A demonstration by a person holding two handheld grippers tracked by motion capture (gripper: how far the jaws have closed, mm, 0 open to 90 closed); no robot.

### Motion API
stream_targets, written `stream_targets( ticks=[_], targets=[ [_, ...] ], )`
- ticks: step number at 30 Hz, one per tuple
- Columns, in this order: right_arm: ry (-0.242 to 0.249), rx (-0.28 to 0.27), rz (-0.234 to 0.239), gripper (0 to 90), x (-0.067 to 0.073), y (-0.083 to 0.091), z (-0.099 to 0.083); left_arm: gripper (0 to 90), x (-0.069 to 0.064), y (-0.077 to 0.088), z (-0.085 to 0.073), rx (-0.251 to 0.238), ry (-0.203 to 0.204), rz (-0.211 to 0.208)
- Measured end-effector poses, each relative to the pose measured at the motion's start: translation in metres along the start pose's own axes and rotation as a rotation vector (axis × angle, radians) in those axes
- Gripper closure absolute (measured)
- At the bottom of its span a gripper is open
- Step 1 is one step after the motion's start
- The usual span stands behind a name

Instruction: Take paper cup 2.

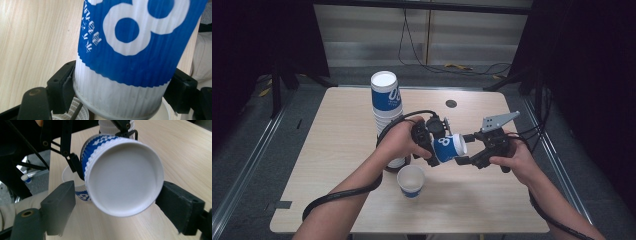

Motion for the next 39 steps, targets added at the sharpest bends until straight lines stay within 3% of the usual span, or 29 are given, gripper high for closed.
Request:
stream_targets(
  ticks=[14, 19, 39],
  targets=[
    [0.08, 0.186, 0.003, 15.1, 0.003, -0.004, -0.012, 21.9, 0.001, -0.002, -0.006, 0.118, -0.028, 0.043],
    [0.109, 0.247, 0.0, 15.4, 0.002, -0.003, -0.018, 21.8, -0.001, -0.003, -0.007, 0.142, -0.038, 0.041],
    [0.155, 0.263, 0.023, 18.5, 0.006, -0.005, -0.011, 21.8, -0.007, -0.01, -0.005, 0.17, -0.059, 0.023]
  ],
)
Point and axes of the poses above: each handheld gripper's, and its own axes: y roughly backward along the jaws, z roughly out of its top, x roughly to its left, the point moved 10 cm from there along -y, roughly forward along the jaws, and after that the axes turned 8 degrees about y, right-handed, at the moved point
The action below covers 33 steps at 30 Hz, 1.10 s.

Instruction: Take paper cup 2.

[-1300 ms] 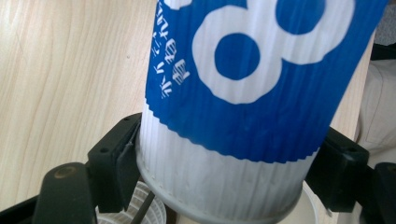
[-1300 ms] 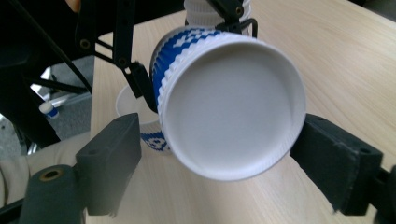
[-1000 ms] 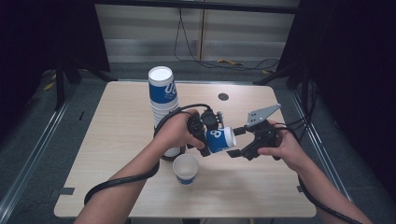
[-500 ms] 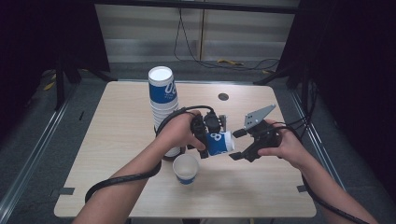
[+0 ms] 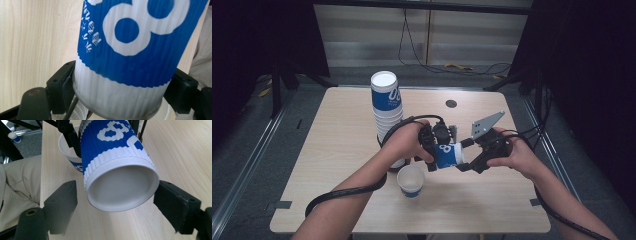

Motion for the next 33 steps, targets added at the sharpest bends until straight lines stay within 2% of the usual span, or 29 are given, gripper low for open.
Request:
stream_targets(
  ticks=[12, 19, 21, 23, 25, 29, 30, 33],
  targets=[
    [0.015, -0.024, 0.007, 26.3, 0.001, -0.003, 0.007, 21.8, -0.003, 0.001, 0.001, -0.005, -0.016, -0.015],
    [0.029, -0.04, 0.007, 28.3, 0.003, -0.005, 0.007, 21.8, -0.003, -0.001, 0.0, -0.006, -0.028, -0.008],
    [0.024, -0.044, 0.001, 28.5, 0.003, -0.005, 0.006, 20.7, -0.002, -0.001, 0.001, -0.031, -0.027, -0.004],
    [0.026, -0.054, -0.004, 28.6, 0.001, -0.004, 0.005, 19.3, 0.0, -0.001, 0.002, -0.057, -0.042, -0.001],
    [0.017, -0.066, -0.012, 28.6, 0.001, -0.002, 0.004, 18.0, 0.0, 0.0, 0.003, -0.075, -0.05, -0.011],
    [-0.006, -0.081, -0.007, 28.6, 0.002, 0.001, 0.002, 17.4, -0.001, 0.0, 0.001, -0.117, -0.018, -0.041],
    [-0.004, -0.085, -0.02, 28.6, 0.002, 0.003, 0.001, 19.3, 0.0, 0.0, 0.001, -0.127, -0.01, -0.05],
    [-0.017, -0.096, -0.019, 28.6, 0.001, 0.005, -0.002, 19.3, 0.001, 0.001, -0.002, -0.151, 0.0, -0.063]
  ],
)
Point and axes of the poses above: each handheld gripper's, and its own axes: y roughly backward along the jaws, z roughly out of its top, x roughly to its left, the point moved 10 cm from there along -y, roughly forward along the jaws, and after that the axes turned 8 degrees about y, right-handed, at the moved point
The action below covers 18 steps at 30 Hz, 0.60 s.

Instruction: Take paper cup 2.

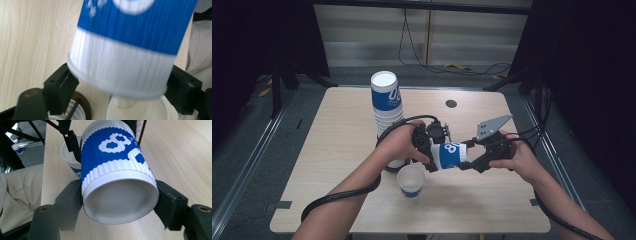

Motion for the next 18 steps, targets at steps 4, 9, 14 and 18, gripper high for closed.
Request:
stream_targets(
  ticks=[4, 9, 14, 18],
  targets=[
    [-0.02, -0.012, -0.002, 28.5, -0.001, 0.003, -0.003, 19.1, 0.001, 0.002, 0.001, -0.042, 0.016, -0.011],
    [-0.049, -0.037, -0.013, 28.5, -0.005, 0.006, -0.006, 19.1, 0.004, 0.004, -0.002, -0.088, 0.039, -0.009],
    [-0.085, -0.059, -0.036, 28.4, -0.011, 0.01, -0.01, 18.6, 0.008, 0.006, -0.004, -0.123, 0.062, -0.009],
    [-0.109, -0.083, -0.04, 28.4, -0.013, 0.012, -0.009, 18.1, 0.014, 0.01, 0.001, -0.195, 0.105, -0.009]
  ],
)
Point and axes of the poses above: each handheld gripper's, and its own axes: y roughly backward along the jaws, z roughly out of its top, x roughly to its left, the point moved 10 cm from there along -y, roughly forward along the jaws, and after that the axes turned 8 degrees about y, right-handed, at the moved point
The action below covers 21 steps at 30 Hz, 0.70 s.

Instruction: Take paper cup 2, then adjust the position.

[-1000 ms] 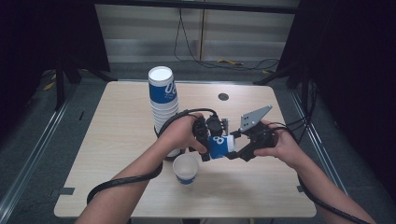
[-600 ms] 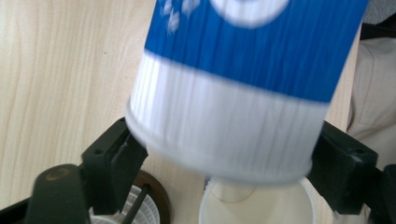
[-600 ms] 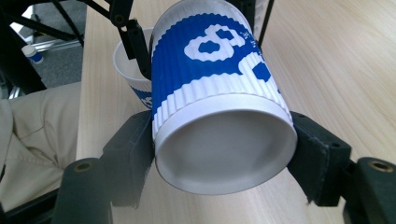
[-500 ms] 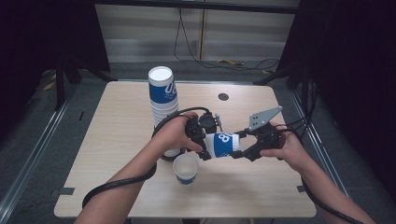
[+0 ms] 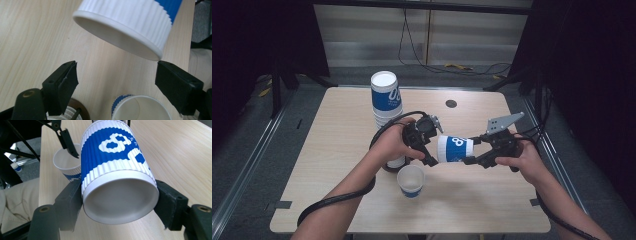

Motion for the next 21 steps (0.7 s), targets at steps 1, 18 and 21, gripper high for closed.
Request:
stream_targets(
  ticks=[1, 18, 21],
  targets=[
    [-0.001, -0.004, -0.005, 28.4, -0.001, 0.001, 0.0, 18.1, 0.001, 0.0, 0.001, -0.006, -0.004, -0.003],
    [-0.03, -0.018, -0.031, 28.3, -0.007, 0.009, -0.003, 17.4, -0.001, 0.001, 0.012, -0.113, 0.008, -0.018],
    [-0.033, -0.018, -0.034, 28.4, -0.008, 0.01, -0.003, 17.4, 0.0, 0.002, 0.014, -0.134, 0.019, -0.02]
  ],
)
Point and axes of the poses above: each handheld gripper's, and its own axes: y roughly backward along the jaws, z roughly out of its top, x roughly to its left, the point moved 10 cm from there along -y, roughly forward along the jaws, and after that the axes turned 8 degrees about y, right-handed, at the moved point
